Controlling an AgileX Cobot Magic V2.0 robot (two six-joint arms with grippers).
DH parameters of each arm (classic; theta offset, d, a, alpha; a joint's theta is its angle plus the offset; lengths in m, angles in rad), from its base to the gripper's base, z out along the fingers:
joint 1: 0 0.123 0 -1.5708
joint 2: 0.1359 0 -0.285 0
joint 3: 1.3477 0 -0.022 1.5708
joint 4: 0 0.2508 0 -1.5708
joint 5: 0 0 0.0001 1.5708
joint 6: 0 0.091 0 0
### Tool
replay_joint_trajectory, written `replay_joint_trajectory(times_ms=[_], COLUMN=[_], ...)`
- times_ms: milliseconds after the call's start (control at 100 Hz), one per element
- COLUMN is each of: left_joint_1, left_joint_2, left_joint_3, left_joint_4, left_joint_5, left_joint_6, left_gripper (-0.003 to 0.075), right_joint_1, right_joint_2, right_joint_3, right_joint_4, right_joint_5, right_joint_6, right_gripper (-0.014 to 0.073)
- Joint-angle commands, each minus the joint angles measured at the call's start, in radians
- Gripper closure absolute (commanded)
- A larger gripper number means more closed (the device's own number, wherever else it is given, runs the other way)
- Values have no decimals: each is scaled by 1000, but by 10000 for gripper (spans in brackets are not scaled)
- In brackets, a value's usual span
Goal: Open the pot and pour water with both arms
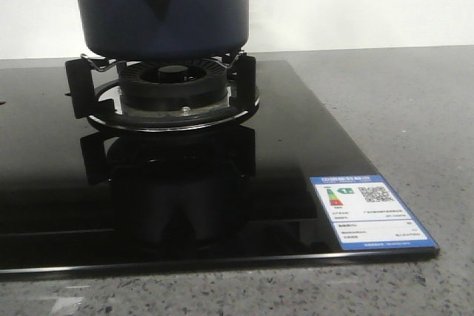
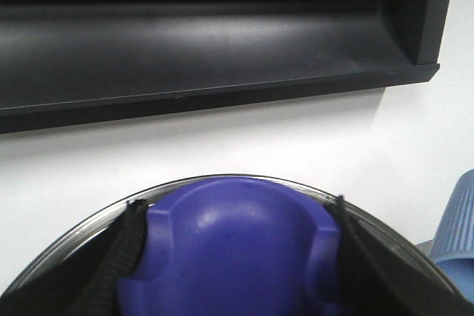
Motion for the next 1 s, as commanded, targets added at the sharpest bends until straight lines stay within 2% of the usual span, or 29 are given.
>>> replay_joint_trajectory(times_ms=[0, 200, 280, 350, 540, 680, 800, 990], left_joint_1=[3, 3, 3, 3, 3, 3, 3, 3], left_joint_2=[-24, -24, -24, -24, -24, -24, -24, -24], left_joint_3=[-37, -37, -37, -37, -37, -37, -37, -37], left_joint_4=[-4, -4, -4, -4, -4, -4, -4, -4], left_joint_5=[-97, -97, -97, -97, -97, -97, -97, -97], left_joint_6=[-1, -1, -1, -1, -1, -1, -1, -1], left_gripper=[384, 384, 384, 384, 384, 384, 384, 384], right_joint_1=[0, 0, 0, 0, 0, -14, -56, -196], right_joint_2=[-34, -34, -34, -34, -36, -48, -82, -140], right_joint_3=[-42, -42, -42, -42, -42, -42, -42, -23], right_joint_4=[-28, -28, -28, -26, -19, -5, 94, 246], right_joint_5=[13, 15, 21, 36, 128, 192, 191, 86], right_joint_6=[-3, 4, 55, 163, 660, 920, 1093, 1202], right_gripper=[276, 276, 276, 276, 276, 276, 276, 277])
